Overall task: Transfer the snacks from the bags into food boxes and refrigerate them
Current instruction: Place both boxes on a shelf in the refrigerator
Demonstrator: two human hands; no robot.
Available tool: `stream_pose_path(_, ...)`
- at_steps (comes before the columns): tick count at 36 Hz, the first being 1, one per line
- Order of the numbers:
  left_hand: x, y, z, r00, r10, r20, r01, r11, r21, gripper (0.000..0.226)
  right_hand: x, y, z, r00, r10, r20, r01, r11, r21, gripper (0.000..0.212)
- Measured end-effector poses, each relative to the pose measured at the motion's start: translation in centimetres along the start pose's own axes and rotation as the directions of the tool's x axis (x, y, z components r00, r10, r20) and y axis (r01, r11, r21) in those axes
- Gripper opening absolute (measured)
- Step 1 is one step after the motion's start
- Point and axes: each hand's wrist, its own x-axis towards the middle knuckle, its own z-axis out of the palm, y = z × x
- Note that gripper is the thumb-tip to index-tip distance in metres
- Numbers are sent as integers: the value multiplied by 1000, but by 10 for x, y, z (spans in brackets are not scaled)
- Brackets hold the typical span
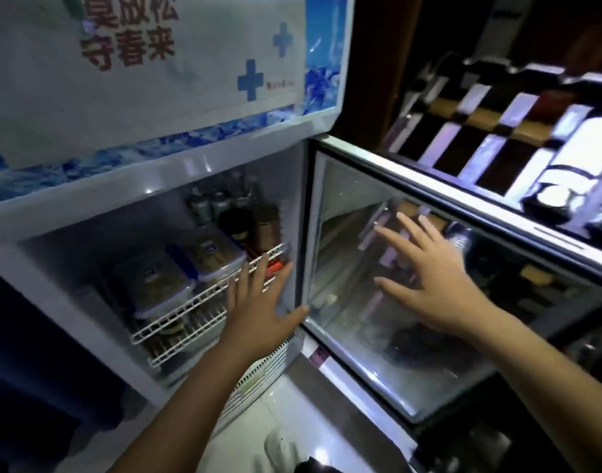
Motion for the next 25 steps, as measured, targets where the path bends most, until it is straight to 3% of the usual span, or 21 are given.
stream_pose_path(4, 1, 48, -13, 992, 126, 25, -126, 992, -6, 85, -19, 59, -77, 971, 207, -118, -231, 940, -252, 78)
stream_pose_path(7, 0, 95, -22, 978, 200, 67, -202, 979, 30, 84, -31, 100, -115, 896, 440, -55, -426, 818, -387, 71)
stream_pose_path(10, -1, 141, -28, 952, 291, 96, -295, 955, 35, 85, -57, 128, -123, 830, 556, 52, -500, 781, -373, 61)
stream_pose_path(18, 16, 220, -34, 895, 437, 85, -444, 889, 112, 85, -77, 141, -124, 901, 432, 26, -395, 844, -362, 63)
stream_pose_path(25, 58, 277, -34, 868, 445, 221, -478, 869, 125, 65, -85, 124, -146, 919, 331, 216, -238, 899, -369, 63)
